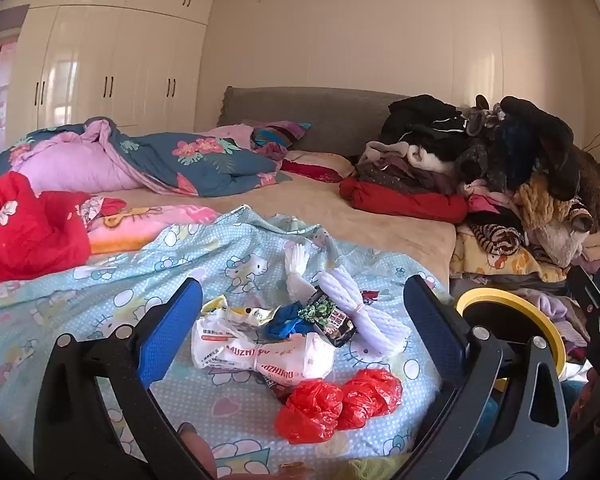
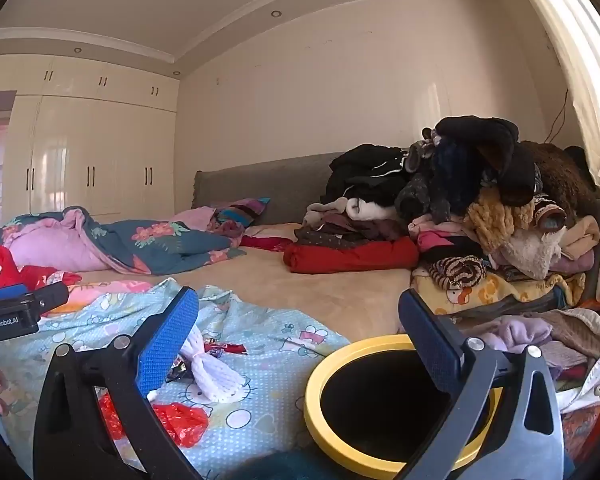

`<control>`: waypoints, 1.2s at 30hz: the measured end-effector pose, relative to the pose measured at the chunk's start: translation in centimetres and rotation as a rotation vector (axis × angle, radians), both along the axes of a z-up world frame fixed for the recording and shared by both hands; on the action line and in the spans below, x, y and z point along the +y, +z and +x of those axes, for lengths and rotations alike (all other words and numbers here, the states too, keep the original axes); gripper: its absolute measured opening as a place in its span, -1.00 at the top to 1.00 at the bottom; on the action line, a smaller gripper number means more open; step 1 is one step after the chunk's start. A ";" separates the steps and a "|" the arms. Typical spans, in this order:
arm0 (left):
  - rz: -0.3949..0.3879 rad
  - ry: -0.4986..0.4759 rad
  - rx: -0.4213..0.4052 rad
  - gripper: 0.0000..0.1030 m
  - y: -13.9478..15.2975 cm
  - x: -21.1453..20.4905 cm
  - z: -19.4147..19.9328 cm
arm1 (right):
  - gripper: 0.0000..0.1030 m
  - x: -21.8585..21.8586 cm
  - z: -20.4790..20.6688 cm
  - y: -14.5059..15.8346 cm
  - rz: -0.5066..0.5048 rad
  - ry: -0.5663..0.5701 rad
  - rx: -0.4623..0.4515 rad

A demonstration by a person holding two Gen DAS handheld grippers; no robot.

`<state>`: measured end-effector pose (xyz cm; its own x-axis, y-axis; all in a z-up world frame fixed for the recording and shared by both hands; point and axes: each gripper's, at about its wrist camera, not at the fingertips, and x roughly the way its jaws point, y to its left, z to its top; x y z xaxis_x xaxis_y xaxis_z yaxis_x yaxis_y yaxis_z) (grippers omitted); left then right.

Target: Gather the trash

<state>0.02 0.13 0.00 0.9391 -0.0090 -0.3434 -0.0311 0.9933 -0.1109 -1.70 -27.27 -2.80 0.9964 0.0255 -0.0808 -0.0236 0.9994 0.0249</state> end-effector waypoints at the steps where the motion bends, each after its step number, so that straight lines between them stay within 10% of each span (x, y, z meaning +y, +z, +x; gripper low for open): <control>1: 0.001 0.000 0.003 -0.80 0.0 0.0 0.0 | -0.90 0.0 0.0 0.0 0.002 -0.002 -0.002; 36: 0.010 -0.025 -0.006 -0.80 0.5 -1.0 -0.3 | -0.90 0.0 0.0 -0.1 -0.003 0.008 -0.003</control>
